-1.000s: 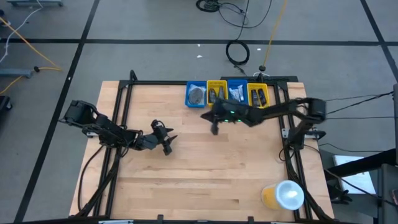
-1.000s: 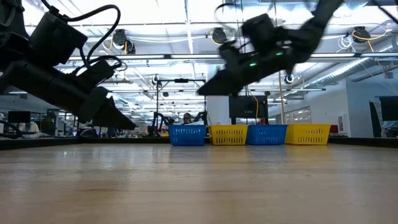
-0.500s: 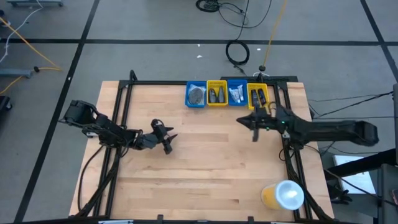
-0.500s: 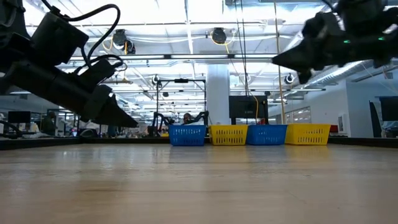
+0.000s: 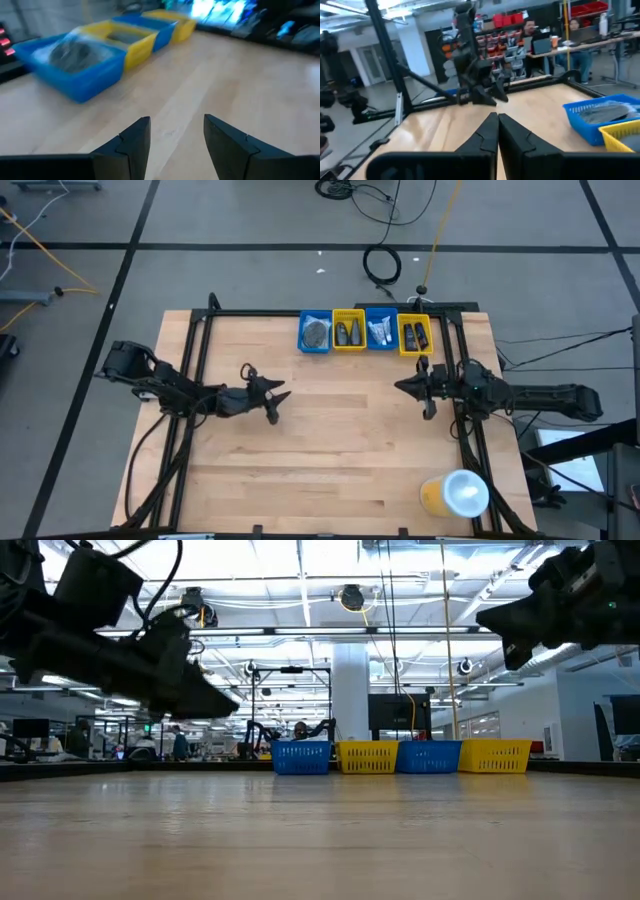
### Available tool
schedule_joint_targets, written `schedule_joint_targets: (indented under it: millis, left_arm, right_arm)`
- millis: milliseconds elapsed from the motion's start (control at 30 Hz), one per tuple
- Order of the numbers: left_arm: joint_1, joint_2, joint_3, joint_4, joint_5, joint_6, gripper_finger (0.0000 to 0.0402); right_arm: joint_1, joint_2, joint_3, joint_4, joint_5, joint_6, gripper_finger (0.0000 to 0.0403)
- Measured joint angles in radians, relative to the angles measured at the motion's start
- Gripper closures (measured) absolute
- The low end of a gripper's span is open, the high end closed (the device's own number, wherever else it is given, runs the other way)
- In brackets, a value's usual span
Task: Pick & Place Travel size toiletries
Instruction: Return to Home Position
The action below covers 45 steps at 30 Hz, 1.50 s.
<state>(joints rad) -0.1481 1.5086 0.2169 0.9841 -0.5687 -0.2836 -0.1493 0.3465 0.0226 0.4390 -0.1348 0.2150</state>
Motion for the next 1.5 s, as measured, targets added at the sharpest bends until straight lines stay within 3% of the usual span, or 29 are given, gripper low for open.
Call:
schedule_joint_targets:
  millis: [200,367,667,1100,1200,1333,1500]
  left_arm:
    - [0.055,-0.104,0.002,0.027,0.127,0.053,0.0220]
    - [0.087,-0.229,0.002,-0.052,0.154,0.098,0.0220]
    - [0.125,-0.454,0.002,-0.262,0.152,0.109,0.0220]
    - [0.166,-0.759,0.002,-0.603,0.150,0.092,0.0220]
    - [0.167,-0.817,0.002,-0.658,0.217,0.119,0.0222]
    - [0.168,-0.947,0.002,-0.776,0.303,0.174,0.0257]
    - [0.169,-1.137,0.002,-0.960,0.343,0.268,0.0357]
  right_arm:
    - [0.064,-0.071,-0.004,-0.124,-0.027,-0.044,0.0402]
    - [0.124,-0.135,-0.006,-0.205,-0.015,-0.074,0.0402]
    - [0.223,-0.220,-0.007,-0.244,0.181,-0.148,0.0403]
    - [0.296,-0.258,-0.008,-0.403,0.178,0.003,0.0403]
    - [0.296,-0.247,-0.008,-0.398,0.179,0.049,0.0403]
    - [0.296,-0.242,-0.008,-0.395,0.183,0.057,0.0403]
    - [0.296,-0.242,-0.008,-0.395,0.183,0.054,0.0399]
